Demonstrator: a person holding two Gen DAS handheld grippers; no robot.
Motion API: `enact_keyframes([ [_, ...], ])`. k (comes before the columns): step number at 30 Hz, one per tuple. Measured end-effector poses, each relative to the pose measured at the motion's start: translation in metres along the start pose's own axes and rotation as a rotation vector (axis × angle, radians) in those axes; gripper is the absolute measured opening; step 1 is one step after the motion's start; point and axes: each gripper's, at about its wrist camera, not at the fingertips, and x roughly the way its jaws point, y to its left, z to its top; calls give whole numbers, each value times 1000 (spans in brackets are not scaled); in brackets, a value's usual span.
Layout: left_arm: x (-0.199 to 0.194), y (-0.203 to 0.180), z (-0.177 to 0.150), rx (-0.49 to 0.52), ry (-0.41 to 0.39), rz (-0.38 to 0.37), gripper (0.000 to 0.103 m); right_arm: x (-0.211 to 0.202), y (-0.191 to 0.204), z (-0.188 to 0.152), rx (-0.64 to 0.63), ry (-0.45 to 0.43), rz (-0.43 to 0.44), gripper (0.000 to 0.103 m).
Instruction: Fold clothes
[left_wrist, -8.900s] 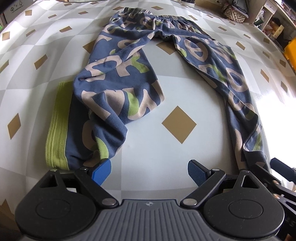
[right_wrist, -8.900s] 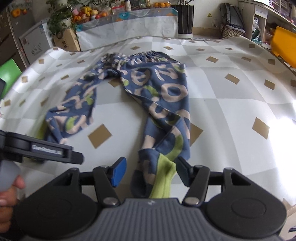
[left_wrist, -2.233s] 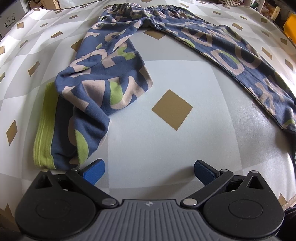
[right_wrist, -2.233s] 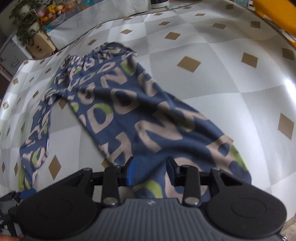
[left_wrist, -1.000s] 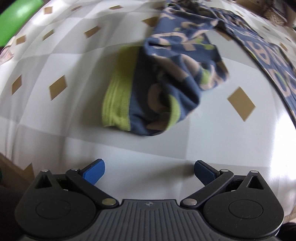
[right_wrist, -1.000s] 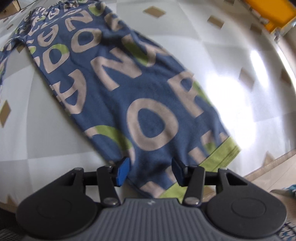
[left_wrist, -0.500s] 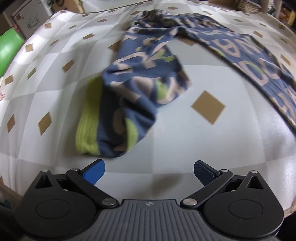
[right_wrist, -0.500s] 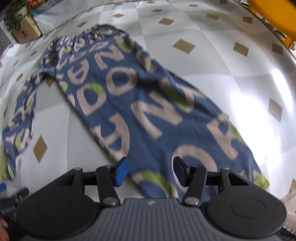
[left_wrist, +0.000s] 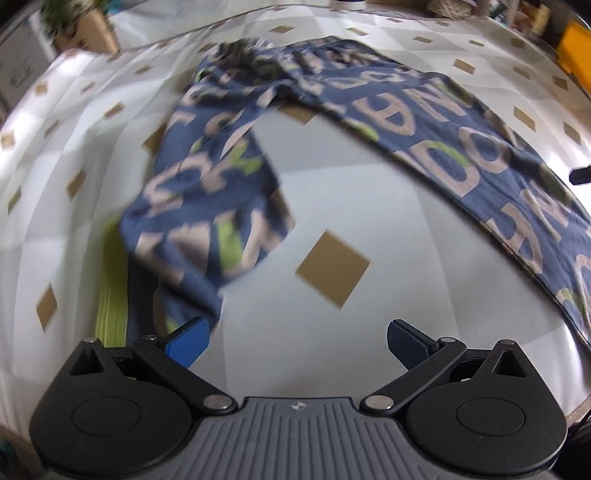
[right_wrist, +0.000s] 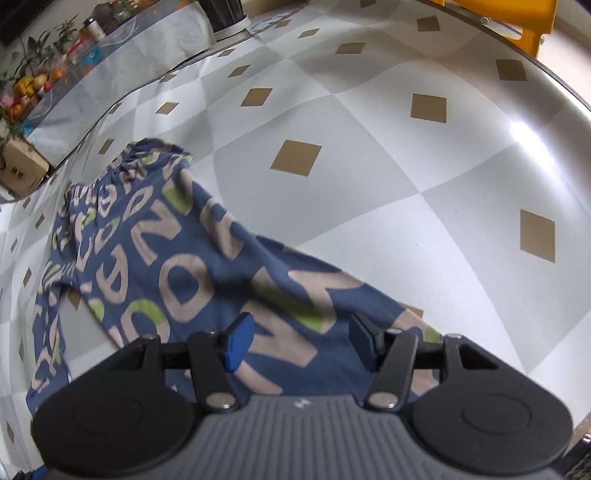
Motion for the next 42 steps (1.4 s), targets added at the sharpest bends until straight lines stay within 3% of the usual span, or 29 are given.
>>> enact_keyframes([
  [5,8,-6,25,47,15,-4,103,5,5,11,-35,-40,-2,55],
  [12,24,-20,59,-14,60,-88,103,20,0,27,34,-64,8,55],
  [19,42,-44,91,50,37,-63,103,37,-1,45,49,-111,30,56],
  [30,70,-56,119,28,33,-44,103,67,13,59,-41,-122,-11,58],
  [42,83,-52,121,-48,55,-58,103,78,46,55,-270,-163,-47,60],
])
